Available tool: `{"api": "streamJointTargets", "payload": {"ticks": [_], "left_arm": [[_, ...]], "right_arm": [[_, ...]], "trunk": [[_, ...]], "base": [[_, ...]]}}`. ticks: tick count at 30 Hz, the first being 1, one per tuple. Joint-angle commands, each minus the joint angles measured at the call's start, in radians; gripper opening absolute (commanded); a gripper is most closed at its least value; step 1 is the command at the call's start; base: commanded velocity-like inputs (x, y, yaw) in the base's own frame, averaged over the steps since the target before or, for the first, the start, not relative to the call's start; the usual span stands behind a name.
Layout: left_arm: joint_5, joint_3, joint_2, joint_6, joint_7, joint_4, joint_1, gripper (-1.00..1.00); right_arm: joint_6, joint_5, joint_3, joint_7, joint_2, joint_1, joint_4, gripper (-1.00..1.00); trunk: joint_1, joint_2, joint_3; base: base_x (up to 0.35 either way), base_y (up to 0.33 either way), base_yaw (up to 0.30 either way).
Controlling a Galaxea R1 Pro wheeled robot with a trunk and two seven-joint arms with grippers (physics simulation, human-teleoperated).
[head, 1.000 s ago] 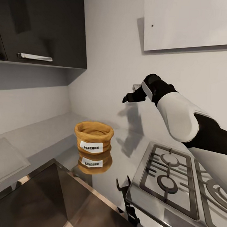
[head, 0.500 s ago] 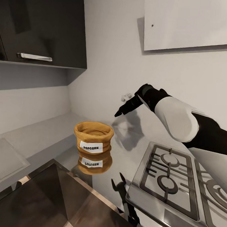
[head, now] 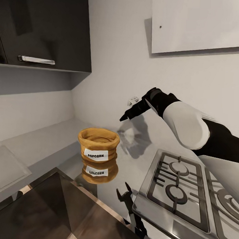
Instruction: In the kitchen, take the popcorn bag from the countertop, put it into the microwave, and heat it until the popcorn is cooked so the cooked popcorn ends up inside the bag.
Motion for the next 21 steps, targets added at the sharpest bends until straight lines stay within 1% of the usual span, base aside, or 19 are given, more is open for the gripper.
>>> {"api": "streamJointTargets", "payload": {"ticks": [1, 2, 4, 15, 17, 19, 20, 21], "left_arm": [[-0.001, 0.003, 0.000, -0.001, 0.001, -0.003, 0.000, 1.00], [-0.001, 0.003, 0.000, -0.001, 0.001, -0.003, 0.000, 1.00], [-0.006, 0.000, -0.001, -0.001, 0.001, -0.003, 0.000, 1.00], [-0.010, -0.003, -0.002, -0.001, -0.001, -0.002, 0.000, 1.00], [-0.010, -0.003, -0.002, -0.001, -0.001, -0.002, 0.000, 1.00], [-0.010, -0.003, -0.002, -0.001, -0.001, -0.002, 0.000, 1.00], [-0.010, -0.003, -0.001, -0.001, -0.001, -0.002, 0.000, 1.00], [-0.010, -0.003, -0.001, -0.001, -0.001, -0.002, 0.000, 1.00]], "right_arm": [[0.003, 0.001, -0.012, -0.035, 0.000, 0.000, -0.004, 1.00], [0.000, -0.002, -0.013, -0.062, 0.000, 0.000, -0.005, 1.00], [-0.001, -0.003, -0.013, -0.079, 0.000, 0.000, -0.003, 1.00], [-0.002, 0.001, -0.013, -0.082, 0.000, 0.000, 0.019, 1.00], [-0.002, 0.002, -0.013, -0.056, 0.000, 0.000, 0.031, 1.00], [-0.003, 0.002, -0.013, -0.005, 0.000, 0.000, 0.042, 1.00], [-0.004, 0.003, -0.012, 0.036, 0.000, 0.000, 0.046, 1.00], [-0.004, 0.003, -0.012, 0.048, 0.000, 0.000, 0.047, 1.00]], "trunk": [[0.000, 0.000, -0.001], [0.000, 0.000, -0.001], [0.000, 0.000, -0.001], [0.000, 0.000, -0.001], [0.000, 0.000, -0.001], [0.000, 0.000, -0.001], [0.000, 0.000, -0.001], [0.000, 0.000, -0.001]], "base": [[0.000, 0.000, 0.000], [0.000, 0.000, 0.000], [0.125, 0.075, 0.000], [0.268, 0.208, 0.000], [0.096, 0.081, 0.000], [0.039, 0.033, 0.000], [0.016, 0.013, 0.000], [0.013, 0.011, 0.000]]}}
